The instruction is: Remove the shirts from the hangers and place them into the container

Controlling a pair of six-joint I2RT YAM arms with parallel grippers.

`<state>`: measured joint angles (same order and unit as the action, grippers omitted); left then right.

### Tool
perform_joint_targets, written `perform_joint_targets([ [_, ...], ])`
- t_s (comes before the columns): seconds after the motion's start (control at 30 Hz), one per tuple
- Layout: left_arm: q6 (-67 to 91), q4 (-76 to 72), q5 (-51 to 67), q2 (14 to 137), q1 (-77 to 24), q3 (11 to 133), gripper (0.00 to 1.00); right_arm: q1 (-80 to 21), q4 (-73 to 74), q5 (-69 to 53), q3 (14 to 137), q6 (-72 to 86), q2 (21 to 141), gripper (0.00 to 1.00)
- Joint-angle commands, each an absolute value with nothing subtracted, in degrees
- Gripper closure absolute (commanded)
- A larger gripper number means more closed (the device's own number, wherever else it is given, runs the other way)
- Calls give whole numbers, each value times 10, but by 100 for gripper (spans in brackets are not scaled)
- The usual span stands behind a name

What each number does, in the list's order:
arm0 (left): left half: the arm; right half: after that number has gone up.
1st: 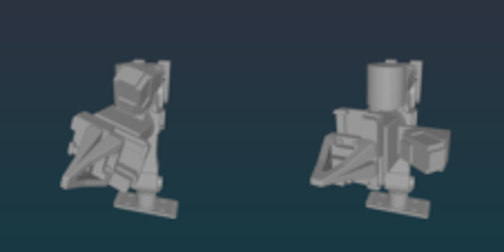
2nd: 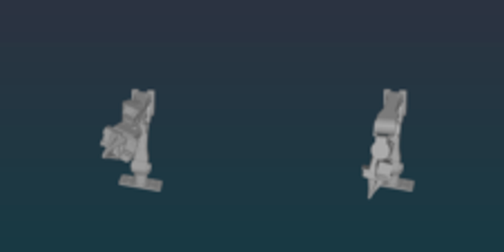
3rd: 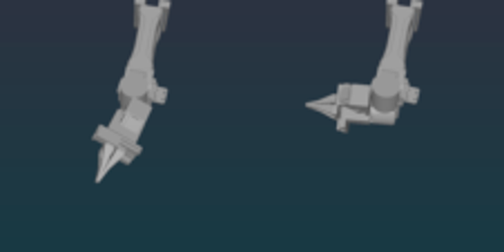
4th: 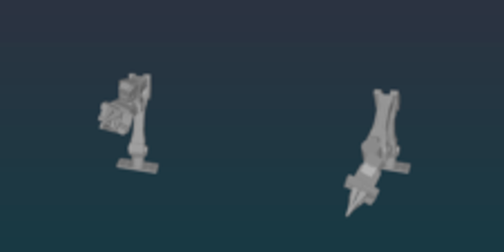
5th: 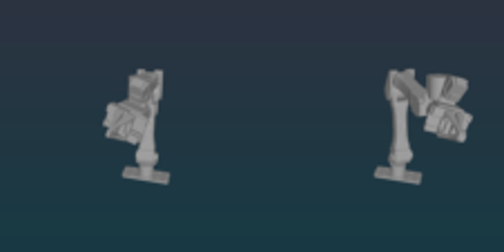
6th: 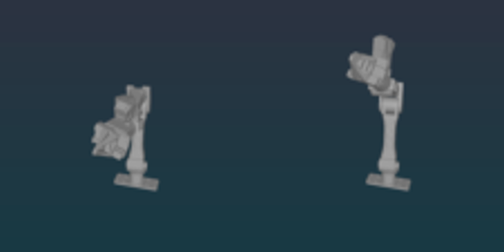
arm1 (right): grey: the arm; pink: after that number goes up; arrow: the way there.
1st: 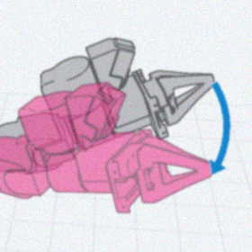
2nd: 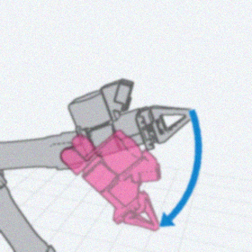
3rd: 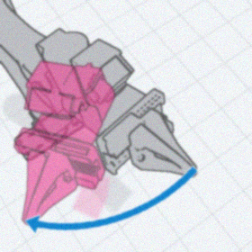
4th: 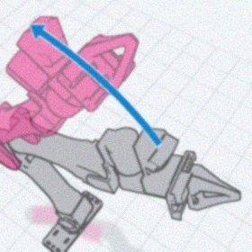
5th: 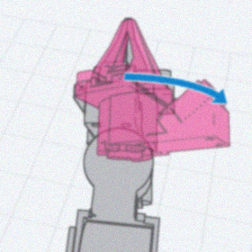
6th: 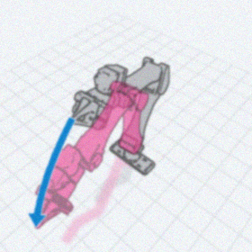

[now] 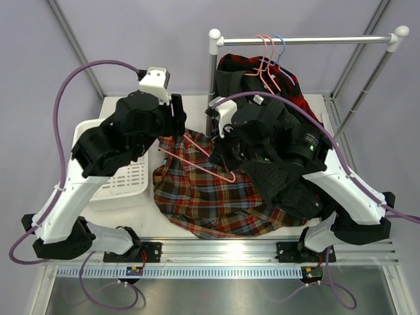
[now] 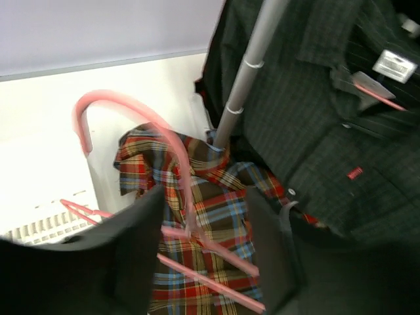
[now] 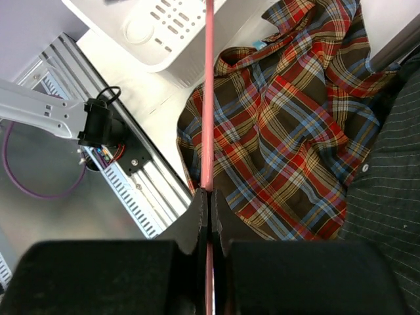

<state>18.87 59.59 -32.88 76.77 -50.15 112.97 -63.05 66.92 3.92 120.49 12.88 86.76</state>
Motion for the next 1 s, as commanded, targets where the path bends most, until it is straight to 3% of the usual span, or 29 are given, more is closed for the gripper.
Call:
perform_joint_targets([
  [0.0, 178, 537, -261, 690, -505, 1124, 36, -640, 628, 76, 1187, 142, 833, 100],
  [0.17, 176, 496, -220, 552, -505, 1130, 21, -649, 627, 103, 1150, 165, 788, 100],
  [0.33, 199, 513, -200, 474, -505, 1092, 18, -665, 662, 202, 1141, 197, 720, 100],
  [0.4, 207, 516, -198, 460, -505, 1023, 18, -665, 677, 225, 1153, 211, 674, 100],
  [0.7, 266, 426, -178, 516, -505, 778, 20, -665, 884, 460, 1283, 272, 592, 100],
  [0.97, 282, 408, -202, 606, -520, 743, 20, -665, 934, 546, 1239, 320, 531, 100],
])
